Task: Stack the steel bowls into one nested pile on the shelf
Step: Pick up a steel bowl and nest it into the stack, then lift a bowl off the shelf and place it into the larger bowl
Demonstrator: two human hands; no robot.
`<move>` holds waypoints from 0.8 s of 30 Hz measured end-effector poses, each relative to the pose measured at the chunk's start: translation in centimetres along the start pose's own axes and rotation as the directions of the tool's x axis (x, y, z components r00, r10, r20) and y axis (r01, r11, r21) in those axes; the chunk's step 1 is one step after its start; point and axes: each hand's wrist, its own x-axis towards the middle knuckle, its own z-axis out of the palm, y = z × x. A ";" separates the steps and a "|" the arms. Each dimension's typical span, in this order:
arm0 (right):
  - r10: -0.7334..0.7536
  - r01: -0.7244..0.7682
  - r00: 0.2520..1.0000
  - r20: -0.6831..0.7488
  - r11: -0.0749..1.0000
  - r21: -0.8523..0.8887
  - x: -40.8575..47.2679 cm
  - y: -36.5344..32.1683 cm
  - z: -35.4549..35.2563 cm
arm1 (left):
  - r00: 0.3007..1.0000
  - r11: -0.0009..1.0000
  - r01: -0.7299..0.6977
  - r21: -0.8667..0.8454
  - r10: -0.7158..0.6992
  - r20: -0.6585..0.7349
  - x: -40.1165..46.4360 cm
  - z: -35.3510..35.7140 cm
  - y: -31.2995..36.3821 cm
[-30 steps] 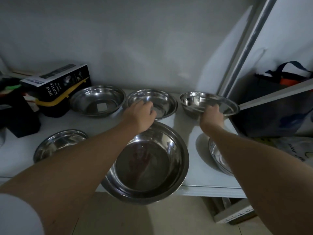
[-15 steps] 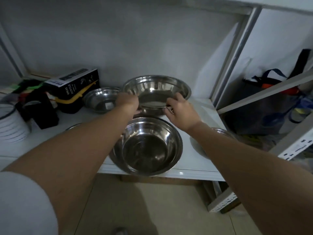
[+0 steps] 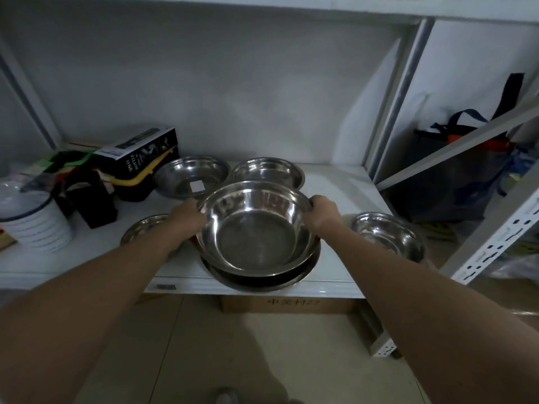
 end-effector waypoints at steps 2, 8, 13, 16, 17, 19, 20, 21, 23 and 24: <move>-0.012 0.015 0.999 0.036 0.995 -0.100 0.1 0.7 1.0 | 1.000 0.994 -0.013 0.112 0.015 -0.017 0.1 0.6 -0.8; -0.081 0.079 0.997 0.009 0.921 -0.381 0.9 2.4 2.8 | 0.995 0.882 -0.065 0.468 0.092 -0.036 1.1 2.5 -1.5; -0.046 0.065 0.997 0.064 0.940 -0.336 1.4 2.8 3.0 | 0.986 0.752 -0.147 0.642 0.160 0.038 1.8 3.3 -2.3; -0.018 0.042 0.998 0.062 0.916 -0.400 2.1 2.2 2.7 | 0.984 0.710 -0.167 0.684 0.160 0.074 2.3 2.9 -2.0; -0.019 0.034 0.999 0.041 0.914 -0.405 2.6 1.9 2.7 | 0.985 0.701 -0.157 0.696 0.160 0.061 2.7 2.6 -1.8; -0.002 -0.002 1.000 -0.013 0.955 -0.297 3.8 1.1 2.5 | 0.984 0.763 -0.137 0.632 0.177 -0.001 3.8 2.1 -1.7; 0.025 -0.031 0.999 -0.034 0.982 -0.188 4.6 0.5 2.5 | 0.984 0.823 -0.123 0.555 0.173 -0.038 4.5 2.0 -1.7; 0.064 -0.067 0.997 -0.043 0.996 -0.066 5.6 -0.1 2.4 | 0.984 0.874 -0.110 0.473 0.162 -0.070 5.2 1.8 -1.7; 0.157 -0.150 0.987 -0.031 0.975 0.163 7.8 -1.1 2.5 | 0.982 0.913 -0.094 0.397 0.152 -0.116 6.8 1.8 -1.5; 0.207 -0.195 0.978 -0.019 0.944 0.265 8.8 -1.4 2.7 | 0.980 0.921 -0.070 0.384 0.135 -0.144 7.5 1.9 -1.5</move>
